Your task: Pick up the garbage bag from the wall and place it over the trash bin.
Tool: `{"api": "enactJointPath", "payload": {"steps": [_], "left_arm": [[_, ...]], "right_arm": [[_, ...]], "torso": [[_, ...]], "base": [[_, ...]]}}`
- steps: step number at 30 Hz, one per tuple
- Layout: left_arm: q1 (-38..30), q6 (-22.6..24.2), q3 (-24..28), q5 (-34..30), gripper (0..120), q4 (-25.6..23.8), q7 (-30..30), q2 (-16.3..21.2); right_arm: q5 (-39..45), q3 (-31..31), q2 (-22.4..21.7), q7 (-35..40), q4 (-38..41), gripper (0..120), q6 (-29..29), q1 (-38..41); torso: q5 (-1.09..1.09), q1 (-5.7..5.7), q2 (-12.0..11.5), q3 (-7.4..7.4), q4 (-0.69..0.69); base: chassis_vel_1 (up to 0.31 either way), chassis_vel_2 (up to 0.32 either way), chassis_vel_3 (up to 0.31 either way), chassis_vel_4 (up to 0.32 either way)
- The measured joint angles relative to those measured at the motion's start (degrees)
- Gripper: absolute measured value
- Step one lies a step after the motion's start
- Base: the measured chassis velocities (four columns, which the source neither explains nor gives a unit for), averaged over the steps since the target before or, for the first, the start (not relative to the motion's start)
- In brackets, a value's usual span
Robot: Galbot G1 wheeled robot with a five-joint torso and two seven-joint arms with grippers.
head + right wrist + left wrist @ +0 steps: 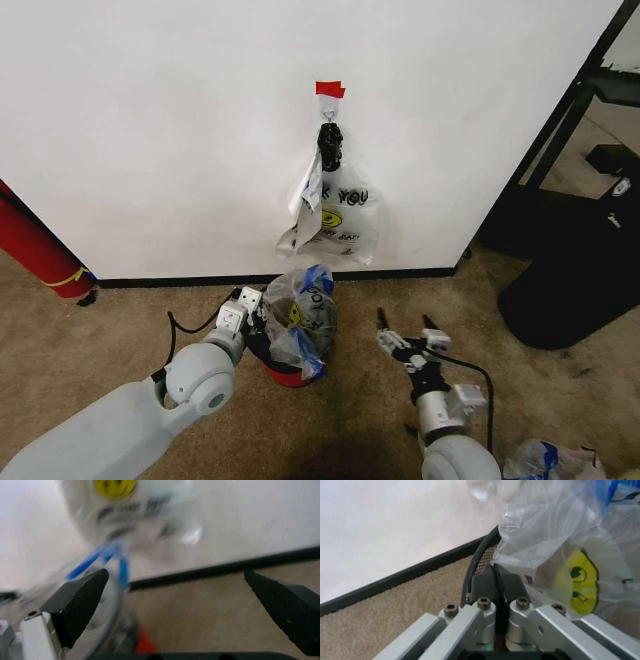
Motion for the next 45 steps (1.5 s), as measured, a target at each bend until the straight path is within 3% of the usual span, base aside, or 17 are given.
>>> {"api": "enactJointPath", "payload": {"steps": [3, 6, 14, 16, 22, 36, 43, 45], "left_arm": [[1.5, -0.2, -1.2, 0.2, 0, -0.6, 0.0, -0.1], [2.9, -0.6, -2.6, 0.4, 0, -1.4, 0.3, -0.2], [6.1, -1.7, -5.4, 2.5, 0, -2.5, 1.8, 0.0], [6.4, -1.7, -5.5, 2.7, 0, -2.6, 2.0, 0.0], [7.3, -2.1, -5.8, 4.0, 0, -2.8, 2.5, -0.3], [7.3, -2.9, -5.3, 5.8, 0, -2.8, 3.4, -0.8], [6.8, -2.9, -4.5, 5.8, 0, -2.5, 3.5, -1.1], [6.8, -2.9, -4.5, 5.8, 0, -2.4, 3.6, -1.1]], "right_arm": [[7.6, -3.5, -4.5, 3.9, -1.1, 100, -6.5, 6.1], [14.8, -8.1, -6.2, 10.9, -1.4, 100, -13.7, 13.6], [18.2, -15.6, -1.1, 23.7, -3.7, 98, -25.0, 22.8], [18.1, -16.0, -0.5, 24.6, -4.1, 97, -25.5, 23.0], [20.0, -16.8, 2.0, 28.4, -6.0, 76, -26.8, 23.9], [29.0, -16.6, 6.6, 37.1, -9.8, 21, -29.5, 26.3], [31.0, -16.4, 7.7, 39.2, -11.0, 1, -29.7, 27.1], [31.6, -16.3, 7.8, 39.6, -11.2, 1, -29.7, 27.2]], "torso": [[-0.01, 0.0, 0.0, 0.0, 0.01], [0.0, 0.0, 0.0, 0.01, 0.01], [-0.01, 0.01, 0.0, 0.01, 0.02], [0.0, 0.01, 0.0, 0.01, 0.02], [-0.01, 0.0, 0.0, 0.0, 0.01], [0.0, 0.0, 0.0, 0.0, 0.01], [0.0, 0.0, 0.0, 0.0, 0.01], [-0.01, 0.0, 0.0, 0.0, 0.0]], "base": [[0.0, 0.0, 0.0, 0.0], [0.0, 0.0, 0.0, 0.0], [0.0, 0.0, 0.0, 0.0], [0.0, 0.0, 0.0, 0.0], [0.0, 0.0, 0.0, 0.0], [0.0, 0.0, 0.0, 0.0], [0.0, 0.0, 0.0, 0.0], [0.0, 0.0, 0.0, 0.0]]}}
